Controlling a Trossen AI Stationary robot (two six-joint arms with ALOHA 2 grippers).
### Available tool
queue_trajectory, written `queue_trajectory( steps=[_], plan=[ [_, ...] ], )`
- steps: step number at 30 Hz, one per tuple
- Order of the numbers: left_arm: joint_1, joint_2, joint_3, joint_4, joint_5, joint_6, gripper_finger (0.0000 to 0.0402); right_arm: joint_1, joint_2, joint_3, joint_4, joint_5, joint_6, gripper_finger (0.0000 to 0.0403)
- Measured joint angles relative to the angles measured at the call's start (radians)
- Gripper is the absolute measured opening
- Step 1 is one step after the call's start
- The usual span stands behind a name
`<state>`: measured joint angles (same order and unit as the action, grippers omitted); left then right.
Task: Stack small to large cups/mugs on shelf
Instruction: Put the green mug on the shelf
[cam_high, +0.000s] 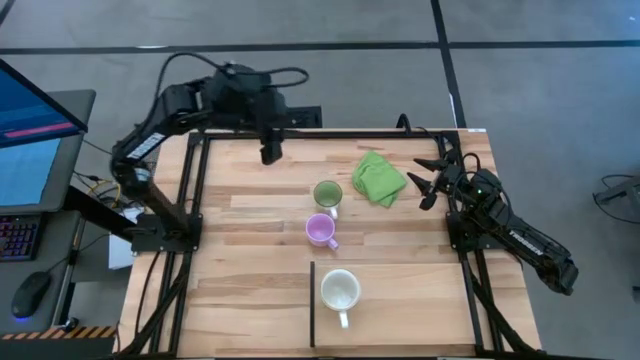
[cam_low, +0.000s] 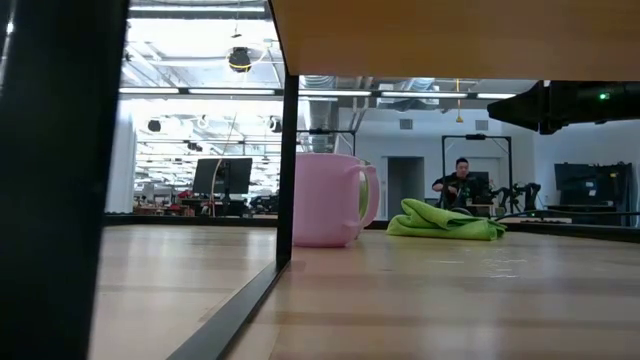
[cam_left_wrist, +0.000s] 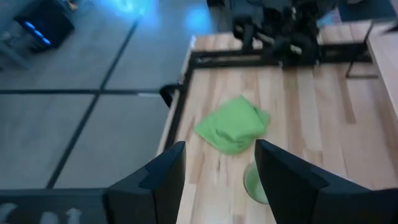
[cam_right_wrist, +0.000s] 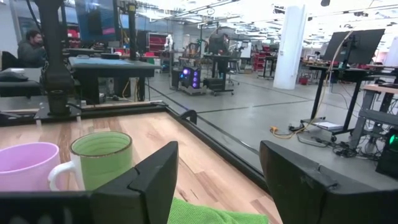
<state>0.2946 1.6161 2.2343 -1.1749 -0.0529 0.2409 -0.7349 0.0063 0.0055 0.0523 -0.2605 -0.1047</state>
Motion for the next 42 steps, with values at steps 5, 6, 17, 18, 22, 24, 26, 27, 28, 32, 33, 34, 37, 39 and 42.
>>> queue_trajectory(
  steps=[5,6,17,18,22,24,26,27,28,32,33,34,37,39,42],
  plan=[
    [0.011,-0.16,-0.275,0.176,0.029,-0.006,0.0185,0.0,0.0,0.0,0.0,0.0,0.0,0.0249],
    [0.011,-0.196,-0.349,0.233,0.03,-0.006,0.0185,0.0,0.0,0.0,0.0,0.0,0.0,0.0249],
    [0.024,-0.643,-1.153,0.809,0.014,-0.038,0.0185,0.0,0.0,0.0,0.0,0.0,0.0,0.0249],
    [0.024,-0.679,-1.216,0.863,0.014,-0.044,0.0185,0.0,0.0,0.0,0.0,0.0,0.0,0.0249],
    [0.025,-0.801,-1.448,1.037,0.011,-0.055,0.0185,0.0,0.0,0.0,0.0,0.0,0.002,0.0249],
    [0.024,-0.849,-1.543,1.124,0.012,-0.062,0.0185,0.0,0.0,0.0,0.0,0.0,0.022,0.0249],
    [0.024,-0.892,-1.627,1.206,0.012,-0.081,0.0185,0.0,0.0,0.0,0.0,0.0,0.049,0.0249],
    [0.024,-0.912,-1.667,1.236,0.012,-0.09,0.0185,0.0,0.0,0.0,0.0,0.0,0.053,0.0249],
    [0.024,-0.93,-1.704,1.257,0.012,-0.095,0.0185,0.0,0.0,0.0,0.0,0.0,0.053,0.0249],
    [0.024,-0.989,-1.819,1.307,0.01,-0.119,0.0185,0.0,0.0,0.0,0.0,0.0,0.053,0.0249],
    [0.024,-1.003,-1.84,1.312,0.002,-0.131,0.0185,0.0,0.0,0.0,0.0,0.0,0.053,0.0249],
    [0.024,-1.016,-1.857,1.312,-0.007,-0.146,0.0185,0.0,0.0,0.0,0.0,0.0,0.053,0.0249],
    [0.024,-1.061,-1.892,1.296,-0.014,-0.176,0.0185,0.0,0.0,0.0,0.0,0.0,0.053,0.0249],
    [0.023,-1.095,-1.916,1.303,-0.013,-0.197,0.0185,0.0,0.0,0.0,0.0,0.0,0.053,0.0249],
    [0.021,-1.146,-1.95,1.3,-0.013,-0.2,0.0185,0.0,0.0,0.0,0.0,0.0,0.053,0.0249]
  ],
)
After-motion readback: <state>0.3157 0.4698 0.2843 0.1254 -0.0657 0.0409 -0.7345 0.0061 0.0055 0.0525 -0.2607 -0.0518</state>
